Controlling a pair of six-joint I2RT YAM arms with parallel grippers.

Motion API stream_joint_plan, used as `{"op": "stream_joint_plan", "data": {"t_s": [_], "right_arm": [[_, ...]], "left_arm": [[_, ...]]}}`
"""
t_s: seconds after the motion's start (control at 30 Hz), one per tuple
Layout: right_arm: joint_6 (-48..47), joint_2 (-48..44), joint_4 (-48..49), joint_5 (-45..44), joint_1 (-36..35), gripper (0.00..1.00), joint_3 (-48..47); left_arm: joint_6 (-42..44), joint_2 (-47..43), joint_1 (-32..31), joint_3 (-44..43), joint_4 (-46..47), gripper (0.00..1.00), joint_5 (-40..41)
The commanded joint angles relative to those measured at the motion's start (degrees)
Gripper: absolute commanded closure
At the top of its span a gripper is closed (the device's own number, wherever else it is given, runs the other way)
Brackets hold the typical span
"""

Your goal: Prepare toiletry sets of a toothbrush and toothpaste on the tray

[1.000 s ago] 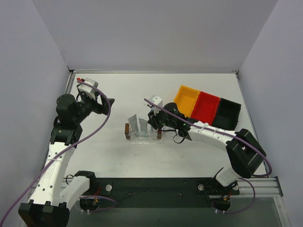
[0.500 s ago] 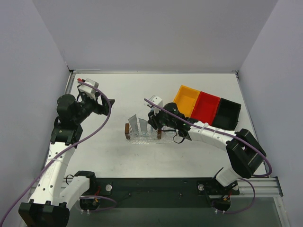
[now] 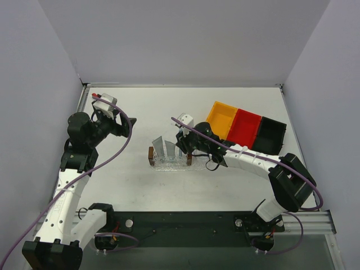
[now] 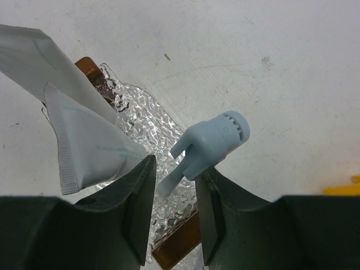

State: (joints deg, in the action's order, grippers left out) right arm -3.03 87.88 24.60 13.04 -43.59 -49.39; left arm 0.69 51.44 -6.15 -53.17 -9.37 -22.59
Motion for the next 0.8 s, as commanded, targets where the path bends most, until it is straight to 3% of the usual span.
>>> {"op": "stream_joint_plan", "data": {"t_s": [0.0, 0.77], "right_arm": [[-0.2, -1.1, 1.2, -1.1, -0.3, 0.70, -1.1], [0.5, -3.1, -0.6, -1.3, -0.2, 0.70, -2.1]], "left_arm": [[0.2, -0.6, 0.4, -0.1, 2.9, 0.13, -0.9], [0.2, -0.6, 0.4, 0.2, 2.9, 0.13, -0.9]]}}
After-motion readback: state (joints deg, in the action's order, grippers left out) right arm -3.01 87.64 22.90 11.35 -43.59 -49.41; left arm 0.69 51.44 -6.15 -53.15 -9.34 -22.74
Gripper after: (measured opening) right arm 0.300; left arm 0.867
